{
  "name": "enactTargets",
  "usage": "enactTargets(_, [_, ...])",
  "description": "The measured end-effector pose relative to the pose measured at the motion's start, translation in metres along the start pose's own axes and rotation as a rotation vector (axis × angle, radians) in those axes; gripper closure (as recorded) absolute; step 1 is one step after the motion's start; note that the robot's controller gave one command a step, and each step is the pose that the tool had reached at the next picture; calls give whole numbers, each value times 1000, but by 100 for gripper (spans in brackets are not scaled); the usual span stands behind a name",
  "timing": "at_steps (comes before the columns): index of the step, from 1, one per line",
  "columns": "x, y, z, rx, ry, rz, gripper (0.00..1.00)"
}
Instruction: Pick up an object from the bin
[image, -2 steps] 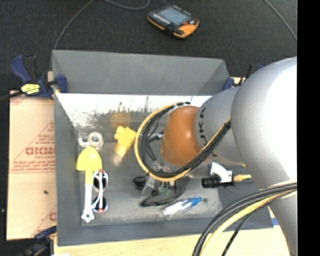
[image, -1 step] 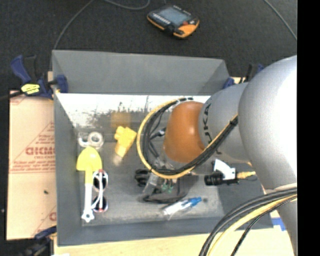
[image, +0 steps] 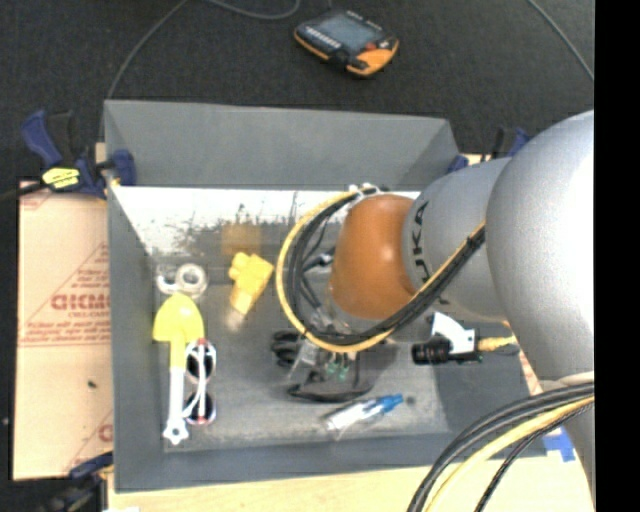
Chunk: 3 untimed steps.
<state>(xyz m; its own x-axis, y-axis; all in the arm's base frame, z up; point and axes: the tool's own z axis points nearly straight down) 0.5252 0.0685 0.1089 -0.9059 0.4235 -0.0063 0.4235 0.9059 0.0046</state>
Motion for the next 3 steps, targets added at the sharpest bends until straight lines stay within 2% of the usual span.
enactTargets(3, [0,0,-28,0,1,-3,100])
